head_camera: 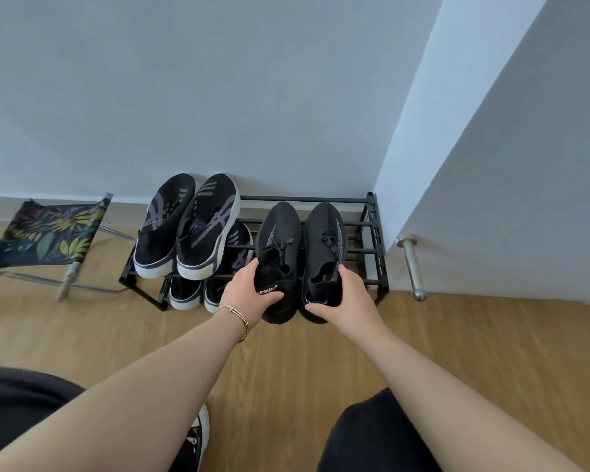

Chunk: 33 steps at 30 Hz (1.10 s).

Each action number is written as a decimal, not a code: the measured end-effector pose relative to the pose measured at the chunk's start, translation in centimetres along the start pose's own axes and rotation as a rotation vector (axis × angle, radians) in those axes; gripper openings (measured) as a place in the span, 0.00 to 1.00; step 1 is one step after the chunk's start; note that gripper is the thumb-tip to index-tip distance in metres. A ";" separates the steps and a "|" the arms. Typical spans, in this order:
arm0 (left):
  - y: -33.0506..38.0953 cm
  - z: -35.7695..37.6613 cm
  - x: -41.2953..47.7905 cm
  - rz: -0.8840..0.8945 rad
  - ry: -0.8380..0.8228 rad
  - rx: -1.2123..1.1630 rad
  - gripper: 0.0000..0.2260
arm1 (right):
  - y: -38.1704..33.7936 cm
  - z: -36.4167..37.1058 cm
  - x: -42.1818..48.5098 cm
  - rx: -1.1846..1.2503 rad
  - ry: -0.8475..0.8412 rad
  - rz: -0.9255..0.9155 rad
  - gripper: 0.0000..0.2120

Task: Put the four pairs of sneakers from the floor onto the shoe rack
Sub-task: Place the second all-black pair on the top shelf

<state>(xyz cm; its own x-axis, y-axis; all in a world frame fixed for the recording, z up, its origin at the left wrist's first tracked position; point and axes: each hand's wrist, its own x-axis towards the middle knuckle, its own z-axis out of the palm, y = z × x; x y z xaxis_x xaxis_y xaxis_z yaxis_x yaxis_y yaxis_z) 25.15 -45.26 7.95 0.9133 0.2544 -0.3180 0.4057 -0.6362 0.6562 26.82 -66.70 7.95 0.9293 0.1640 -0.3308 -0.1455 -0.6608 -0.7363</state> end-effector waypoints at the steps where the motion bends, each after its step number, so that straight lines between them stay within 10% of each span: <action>1: 0.0 -0.1 0.1 0.008 0.009 -0.013 0.38 | -0.1 0.3 0.3 -0.022 0.024 -0.001 0.53; 33: 2.2 0.8 6.9 0.054 -0.007 -0.137 0.43 | -1.4 -1.5 7.9 0.030 0.160 0.039 0.49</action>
<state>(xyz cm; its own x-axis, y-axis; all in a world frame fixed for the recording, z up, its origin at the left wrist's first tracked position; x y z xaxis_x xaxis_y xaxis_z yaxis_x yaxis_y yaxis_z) 32.34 -45.51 6.69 0.9339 0.2171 -0.2839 0.3573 -0.5432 0.7598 34.88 -65.56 7.28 0.9645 0.0184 -0.2636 -0.1906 -0.6422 -0.7424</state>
